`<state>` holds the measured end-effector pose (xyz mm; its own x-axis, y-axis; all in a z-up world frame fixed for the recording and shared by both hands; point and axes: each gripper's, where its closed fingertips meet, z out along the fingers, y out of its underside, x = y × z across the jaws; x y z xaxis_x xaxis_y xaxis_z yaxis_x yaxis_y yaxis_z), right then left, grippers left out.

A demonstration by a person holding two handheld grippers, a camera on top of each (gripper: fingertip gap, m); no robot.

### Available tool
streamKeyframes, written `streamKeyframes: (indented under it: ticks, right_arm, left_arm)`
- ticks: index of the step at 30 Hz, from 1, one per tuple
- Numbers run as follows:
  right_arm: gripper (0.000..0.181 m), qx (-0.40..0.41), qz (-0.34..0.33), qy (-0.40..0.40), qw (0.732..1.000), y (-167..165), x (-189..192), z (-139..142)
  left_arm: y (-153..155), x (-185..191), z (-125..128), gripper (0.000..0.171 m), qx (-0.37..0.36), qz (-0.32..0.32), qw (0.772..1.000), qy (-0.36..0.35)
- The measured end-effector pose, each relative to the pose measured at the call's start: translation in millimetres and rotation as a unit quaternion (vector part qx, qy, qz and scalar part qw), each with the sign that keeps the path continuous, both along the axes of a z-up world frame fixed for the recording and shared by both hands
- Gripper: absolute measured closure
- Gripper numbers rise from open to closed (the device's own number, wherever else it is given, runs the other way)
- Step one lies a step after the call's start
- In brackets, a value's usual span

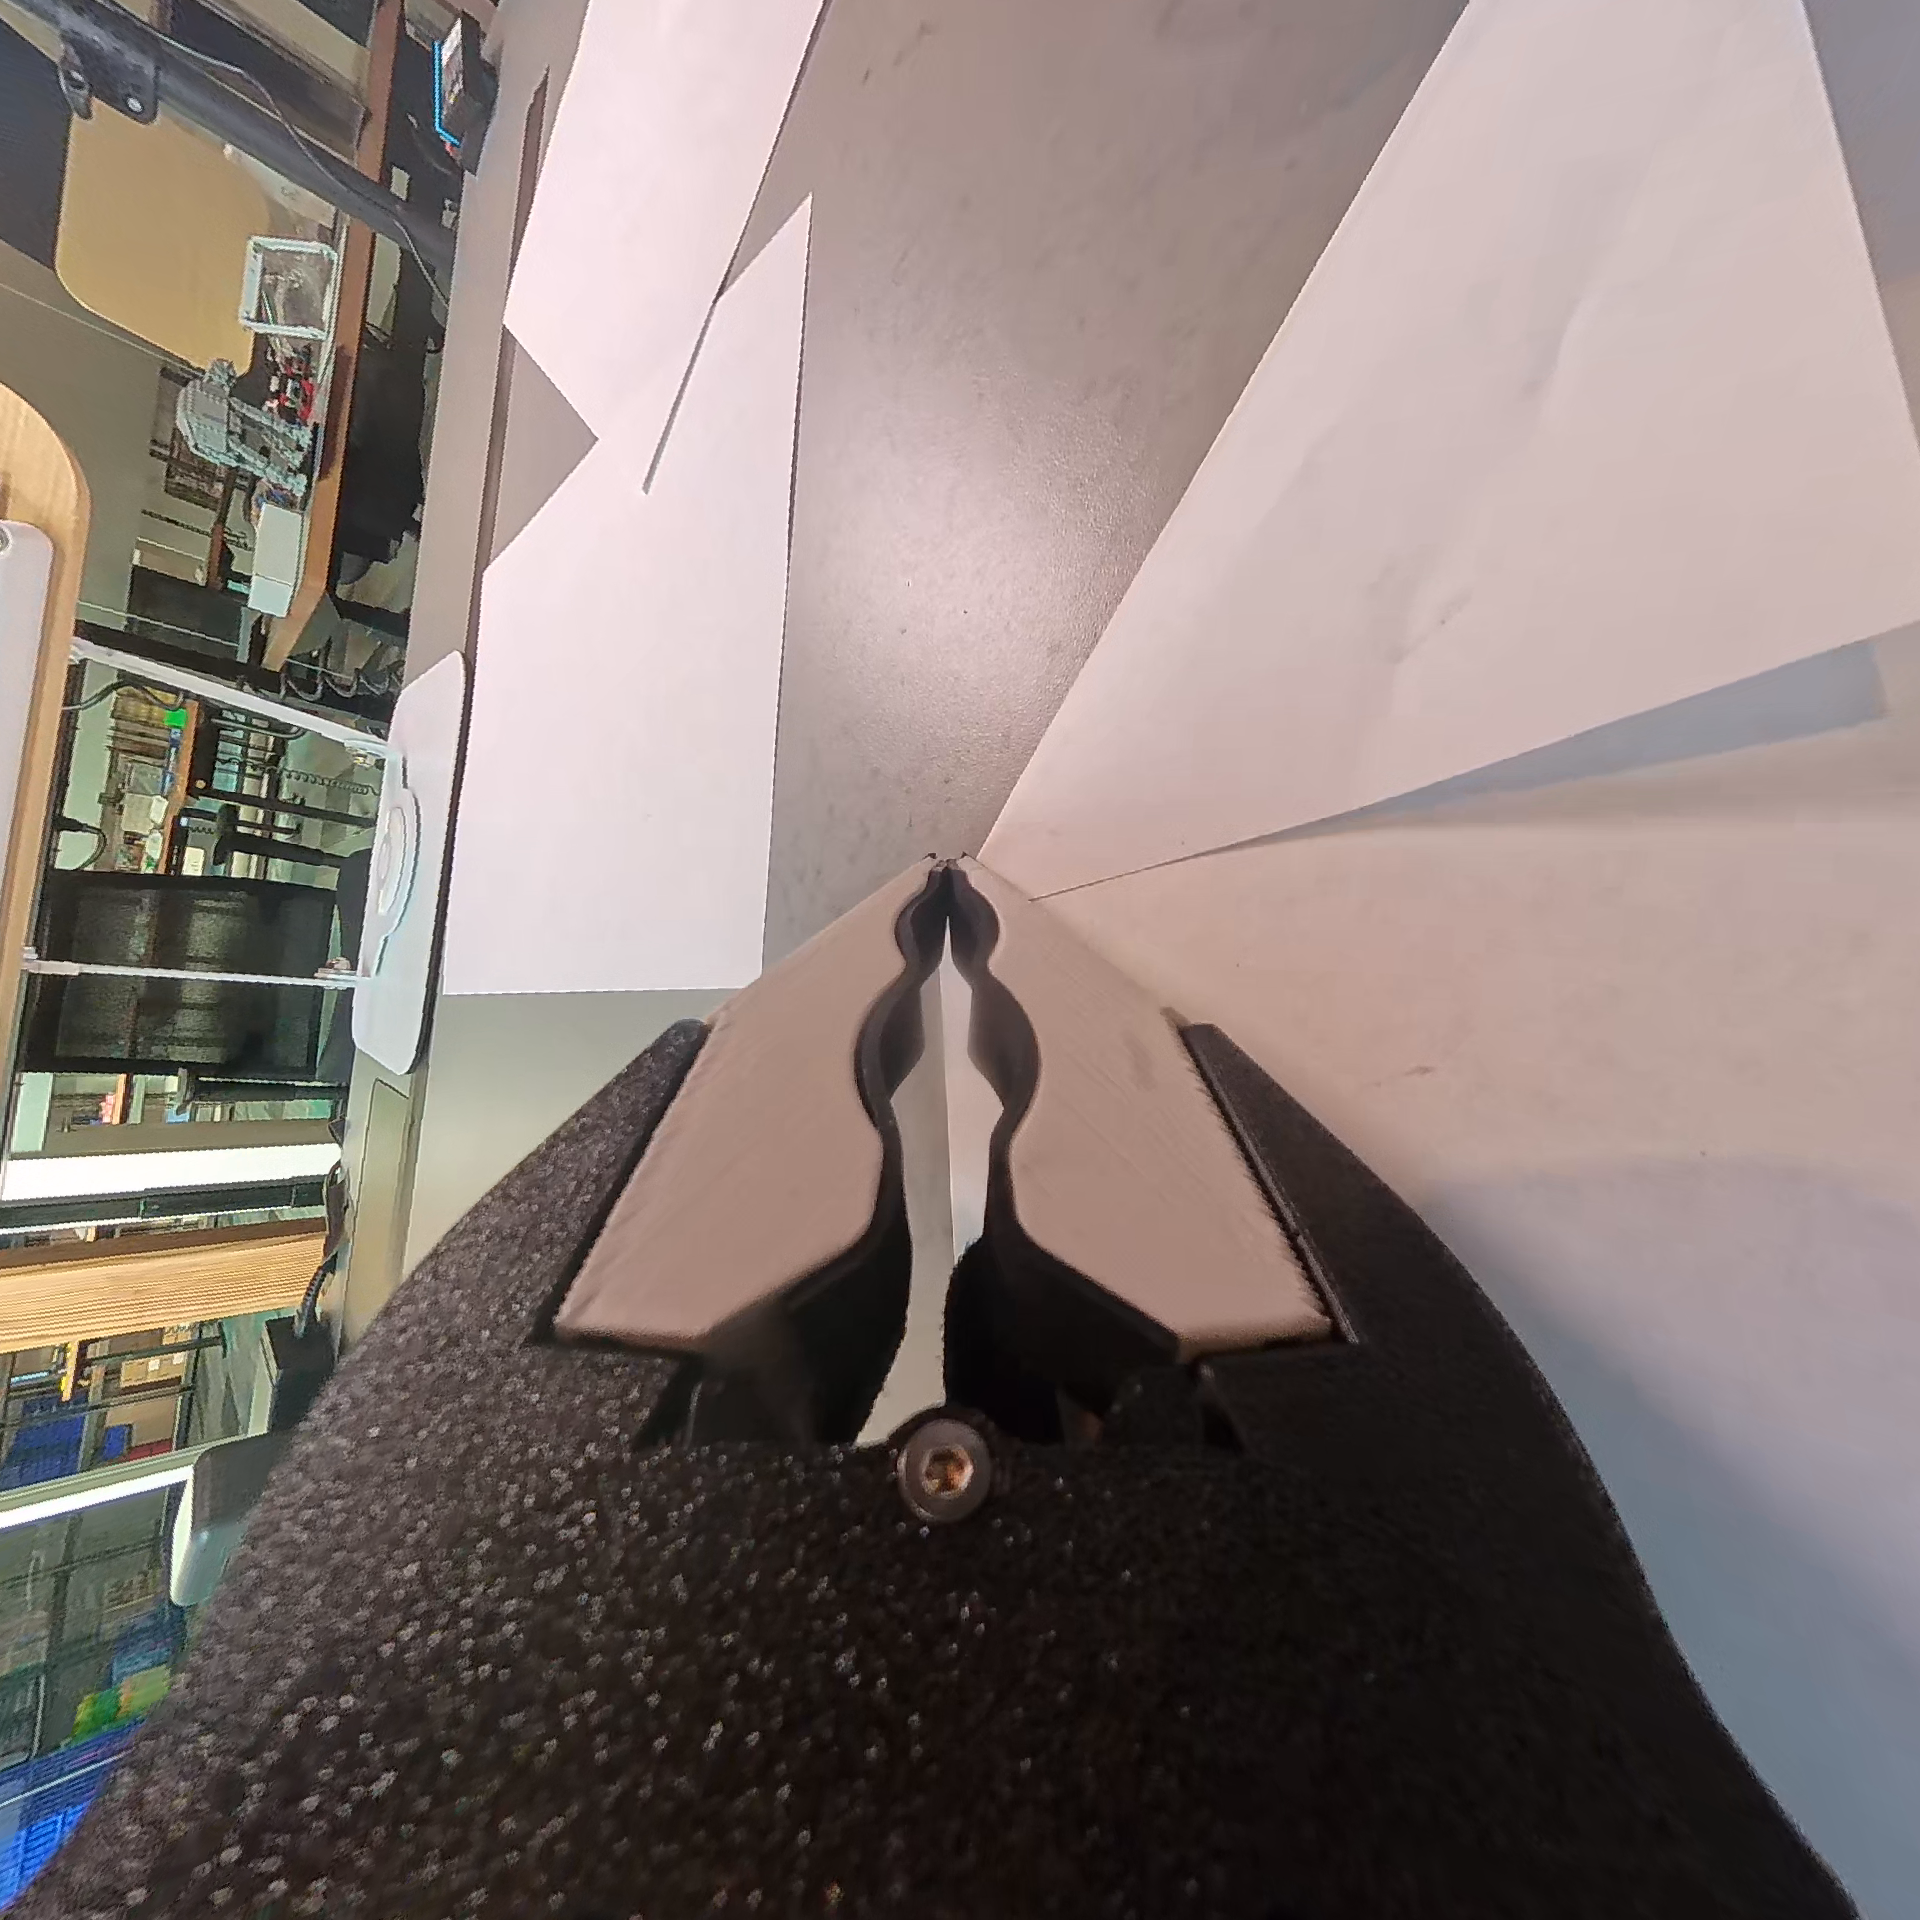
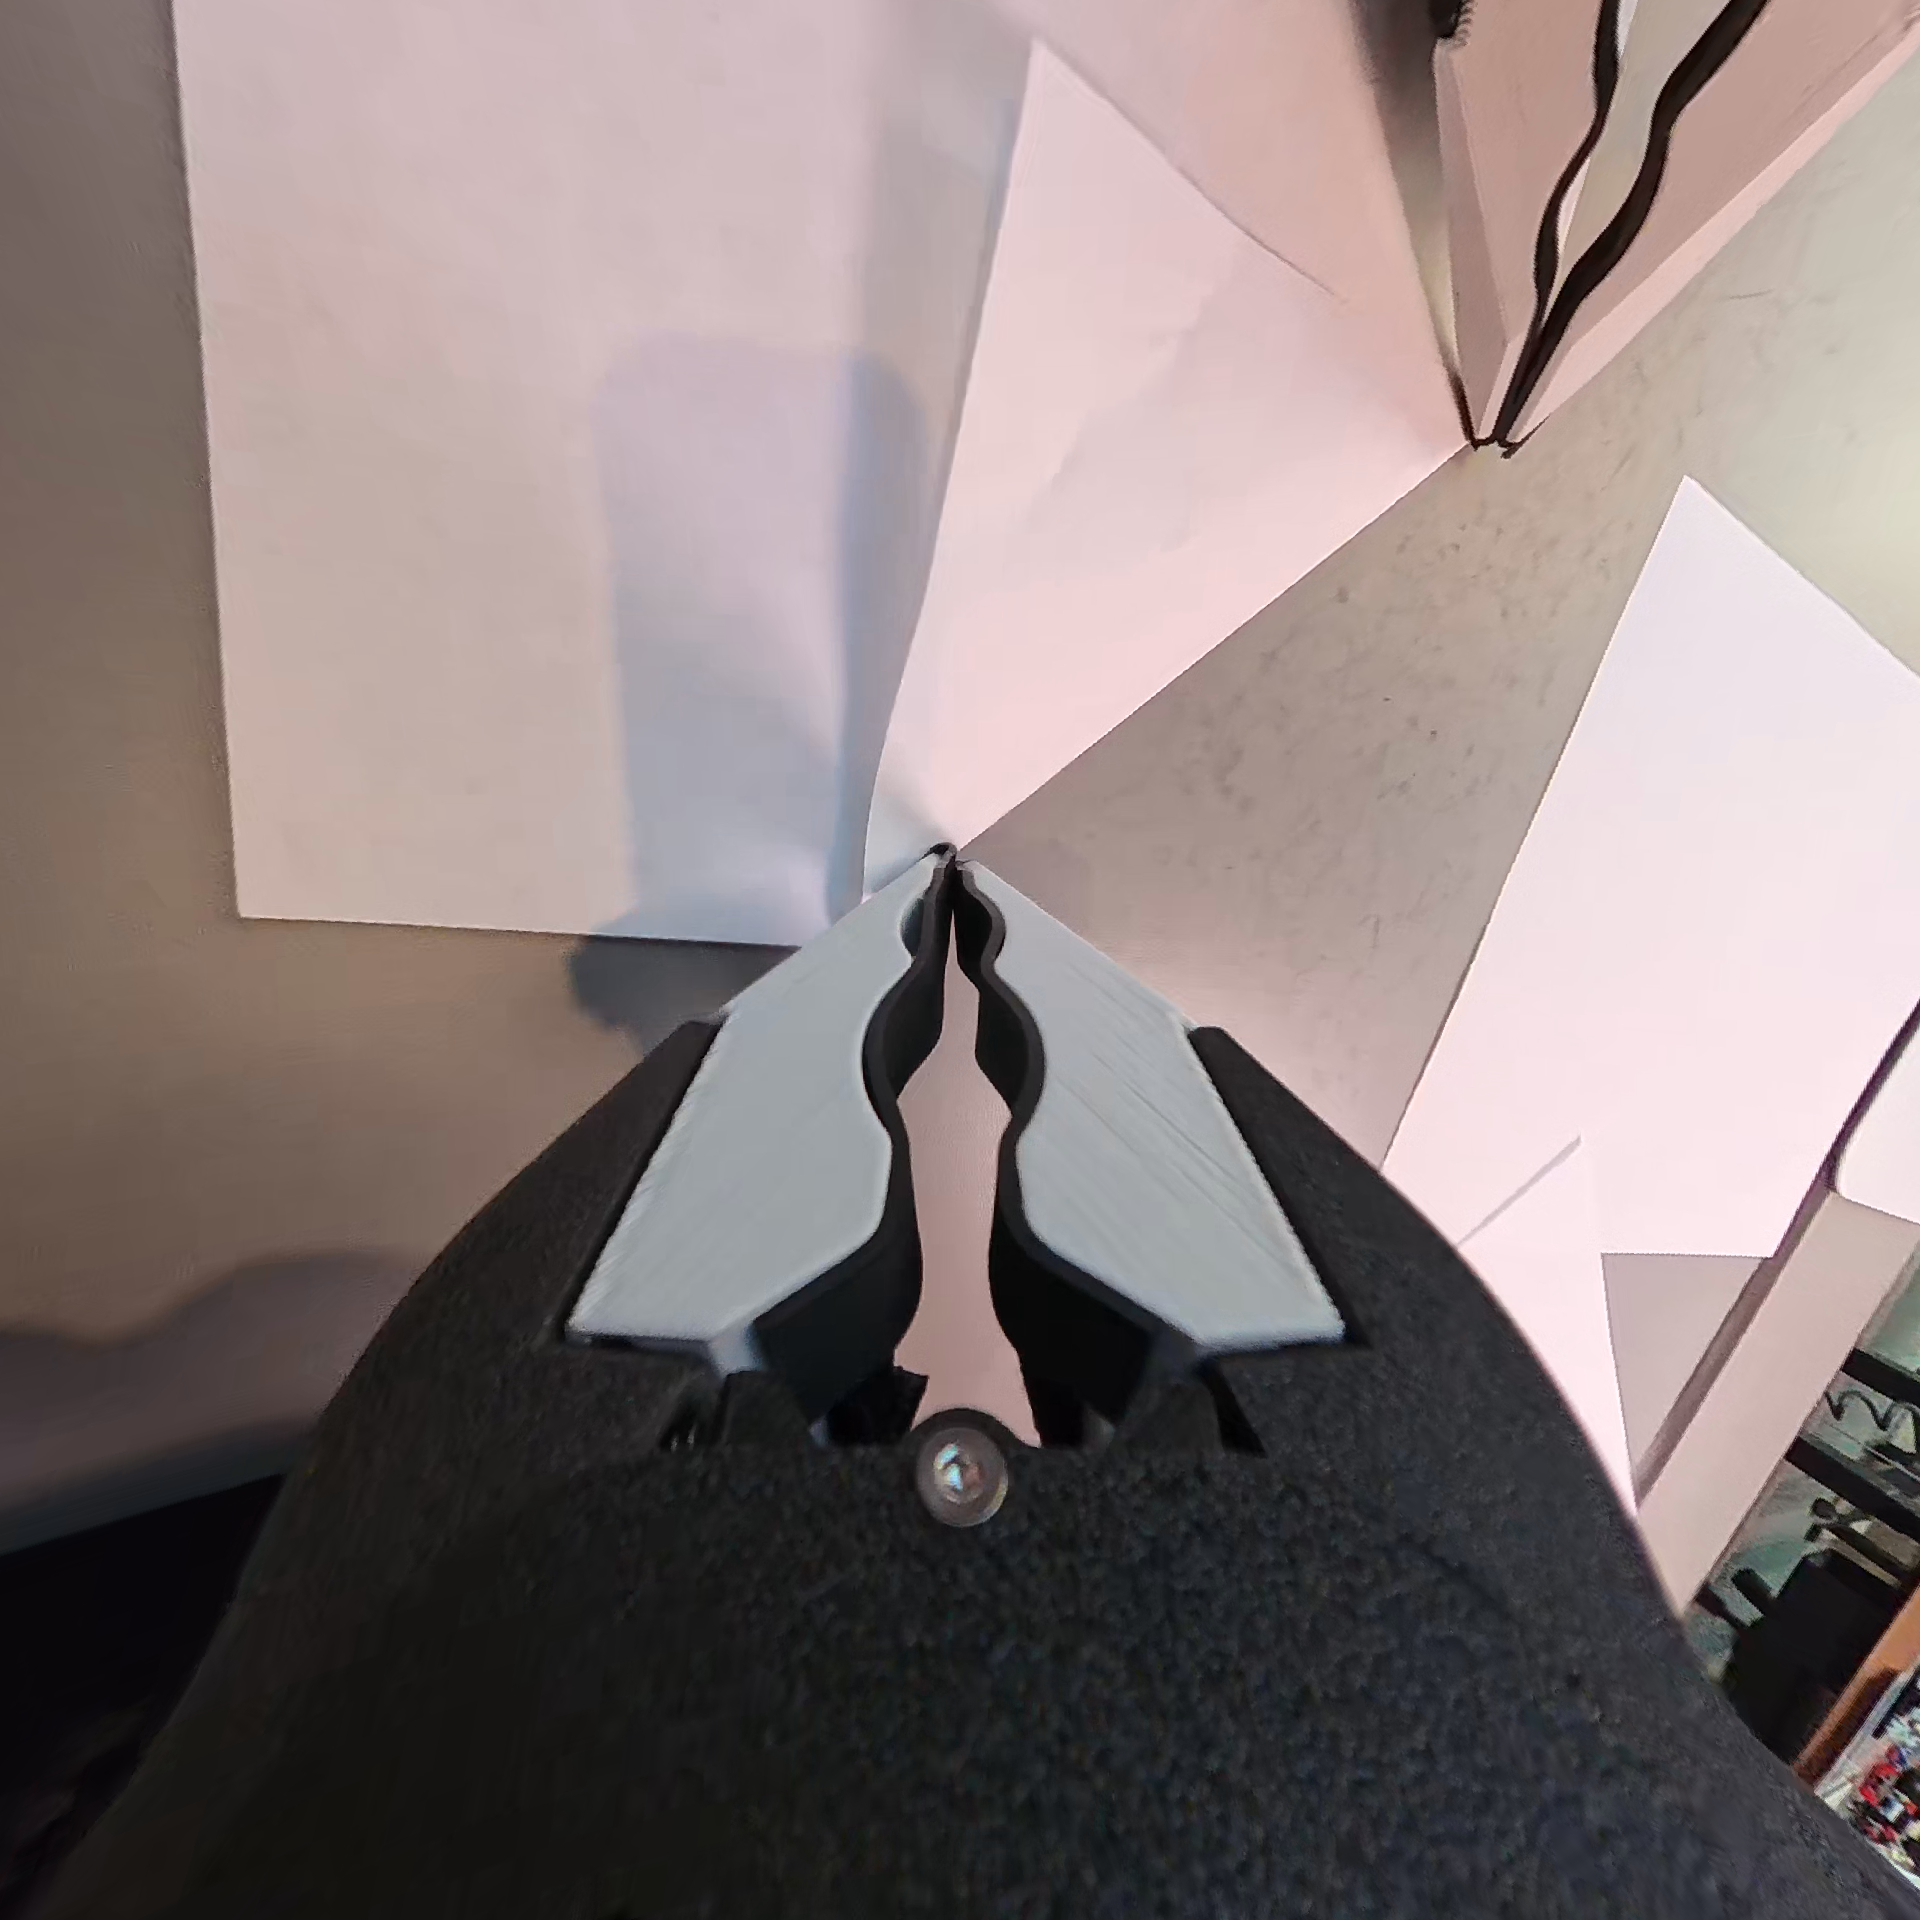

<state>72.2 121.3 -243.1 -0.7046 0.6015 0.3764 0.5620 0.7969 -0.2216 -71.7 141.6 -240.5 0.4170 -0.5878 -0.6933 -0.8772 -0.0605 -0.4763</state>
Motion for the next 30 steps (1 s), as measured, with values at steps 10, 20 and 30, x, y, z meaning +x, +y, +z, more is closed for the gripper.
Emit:
streamKeyframes:
  ticks: [10, 20, 30]
  right_arm:
    - [0.181, -0.009, -0.023, -0.017, 1.0, -2, 14, 0]
    - [0.181, -0.522, -0.393, 0.032, 0.756, -1, -7, 58]
    - [0.181, -0.551, -0.413, 0.015, 0.725, -3, -3, 52]
  left_arm:
    - [0, 0, -1, 0.171, -0.003, -0.001, 1.0, -0.002]
    - [0, 1, -1, 0.171, -0.006, 0.001, 1.0, -0.003]
    - [0, 2, -2, 0.171, -0.008, 0.001, 1.0, -0.006]
